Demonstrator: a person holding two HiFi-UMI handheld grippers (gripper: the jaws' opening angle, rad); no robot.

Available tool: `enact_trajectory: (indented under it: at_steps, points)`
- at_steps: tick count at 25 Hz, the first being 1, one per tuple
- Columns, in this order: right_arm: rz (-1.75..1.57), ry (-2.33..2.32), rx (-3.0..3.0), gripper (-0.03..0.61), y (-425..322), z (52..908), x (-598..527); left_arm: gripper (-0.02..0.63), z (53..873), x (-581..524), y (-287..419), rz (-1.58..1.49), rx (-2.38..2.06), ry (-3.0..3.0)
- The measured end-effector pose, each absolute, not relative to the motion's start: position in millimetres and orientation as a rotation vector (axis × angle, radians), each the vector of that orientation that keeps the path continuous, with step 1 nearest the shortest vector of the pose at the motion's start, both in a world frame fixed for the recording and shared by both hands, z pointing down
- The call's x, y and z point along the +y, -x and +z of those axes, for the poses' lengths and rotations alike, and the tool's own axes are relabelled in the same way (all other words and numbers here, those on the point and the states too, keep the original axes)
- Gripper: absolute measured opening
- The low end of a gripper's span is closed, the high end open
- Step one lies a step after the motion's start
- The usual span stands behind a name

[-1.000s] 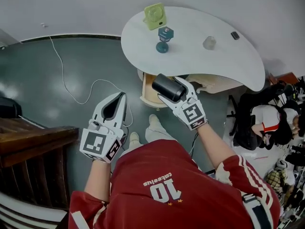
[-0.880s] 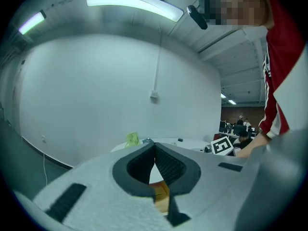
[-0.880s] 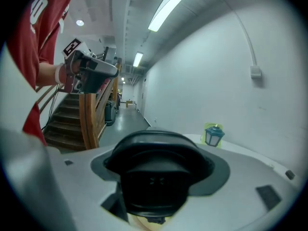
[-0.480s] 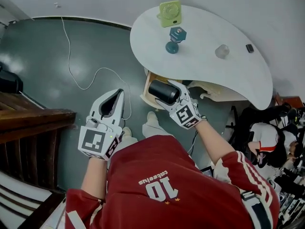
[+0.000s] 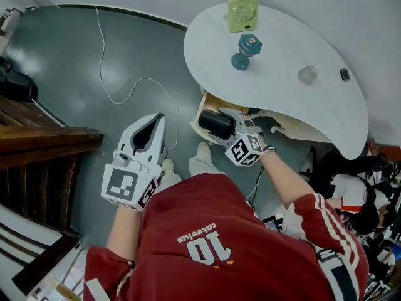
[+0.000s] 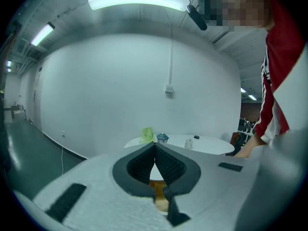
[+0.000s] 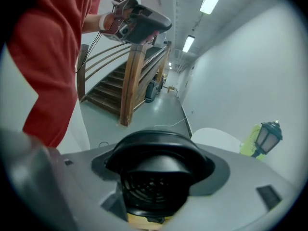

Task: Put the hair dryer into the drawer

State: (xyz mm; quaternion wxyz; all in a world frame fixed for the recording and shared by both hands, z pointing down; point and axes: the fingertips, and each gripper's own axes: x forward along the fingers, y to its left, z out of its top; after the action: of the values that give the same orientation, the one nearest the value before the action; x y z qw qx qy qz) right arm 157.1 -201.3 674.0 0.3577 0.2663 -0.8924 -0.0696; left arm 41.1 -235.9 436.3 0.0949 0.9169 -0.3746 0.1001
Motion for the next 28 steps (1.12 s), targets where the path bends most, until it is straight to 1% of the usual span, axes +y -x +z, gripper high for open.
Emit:
enact_trajectory:
  at_steps: [16, 28]
  points:
    - [-0.283, -0.316, -2.135, 0.365, -162, 783, -203, 0.0, 450, -246, -35, 0.339, -1.191, -2.626]
    - [-0.262, -0.202, -2.041, 0.365, -161, 845, -215, 0.0, 467, -249, -32, 0.384, -1.213, -2.564]
